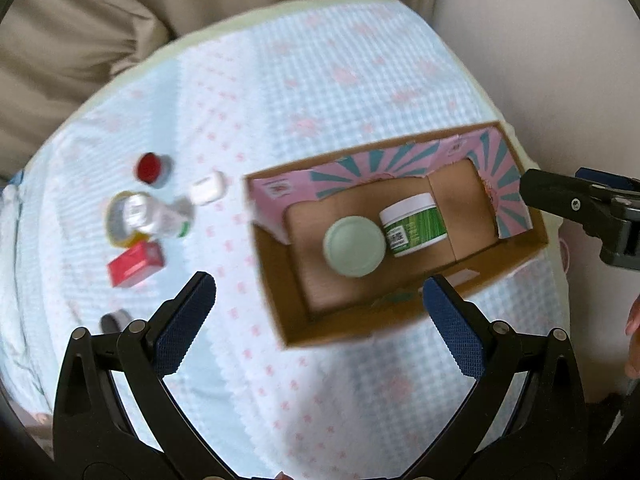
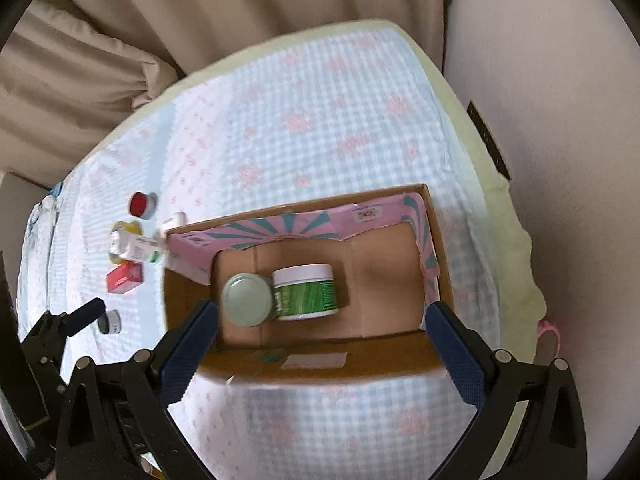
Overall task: Organize rigid objects
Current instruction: 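Withdraw both grippers from the box toward the remaining items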
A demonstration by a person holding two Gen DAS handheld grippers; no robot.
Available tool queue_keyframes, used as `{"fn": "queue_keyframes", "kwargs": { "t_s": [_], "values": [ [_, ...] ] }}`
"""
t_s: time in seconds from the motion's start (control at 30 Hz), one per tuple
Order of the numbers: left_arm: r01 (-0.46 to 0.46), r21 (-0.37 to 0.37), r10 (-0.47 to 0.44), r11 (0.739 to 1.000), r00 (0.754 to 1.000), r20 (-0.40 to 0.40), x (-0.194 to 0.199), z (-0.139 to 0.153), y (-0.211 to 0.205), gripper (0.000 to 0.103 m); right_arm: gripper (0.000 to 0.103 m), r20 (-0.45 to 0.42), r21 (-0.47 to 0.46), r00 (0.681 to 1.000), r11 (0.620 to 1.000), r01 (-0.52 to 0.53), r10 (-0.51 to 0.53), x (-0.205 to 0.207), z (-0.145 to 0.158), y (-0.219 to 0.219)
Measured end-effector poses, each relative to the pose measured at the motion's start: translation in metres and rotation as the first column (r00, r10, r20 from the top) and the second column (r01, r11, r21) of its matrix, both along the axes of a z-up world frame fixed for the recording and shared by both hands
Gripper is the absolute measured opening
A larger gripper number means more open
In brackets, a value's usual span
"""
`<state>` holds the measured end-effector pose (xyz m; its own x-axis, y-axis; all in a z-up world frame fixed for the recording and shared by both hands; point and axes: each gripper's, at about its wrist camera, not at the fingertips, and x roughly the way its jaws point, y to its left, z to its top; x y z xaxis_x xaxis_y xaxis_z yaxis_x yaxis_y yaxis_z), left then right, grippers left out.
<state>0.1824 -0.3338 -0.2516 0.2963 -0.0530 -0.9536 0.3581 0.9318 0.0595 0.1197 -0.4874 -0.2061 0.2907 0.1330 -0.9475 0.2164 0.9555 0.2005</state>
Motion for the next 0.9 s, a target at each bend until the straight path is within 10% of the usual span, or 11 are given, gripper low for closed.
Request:
{"fn": "queue_keyframes", "kwargs": {
  "t_s": [0.43, 0.9],
  "values": [
    [-0.213, -0.056, 0.218, 0.976, 0.966, 0.136, -0.055, 0.081, 0.153, 0.103, 0.103, 0.183, -0.050, 0.973, 0.990, -0.134, 0.141, -0.032, 0.080, 0.097],
    [-0.375, -0.100, 0.386, 0.922, 0.911, 0.147, -0.074, 0.074, 0.313, 0.103, 0.103, 0.259, -0.065, 0.928, 0.964, -0.259, 0.267, -0.031, 0.090, 0.224]
  ]
}}
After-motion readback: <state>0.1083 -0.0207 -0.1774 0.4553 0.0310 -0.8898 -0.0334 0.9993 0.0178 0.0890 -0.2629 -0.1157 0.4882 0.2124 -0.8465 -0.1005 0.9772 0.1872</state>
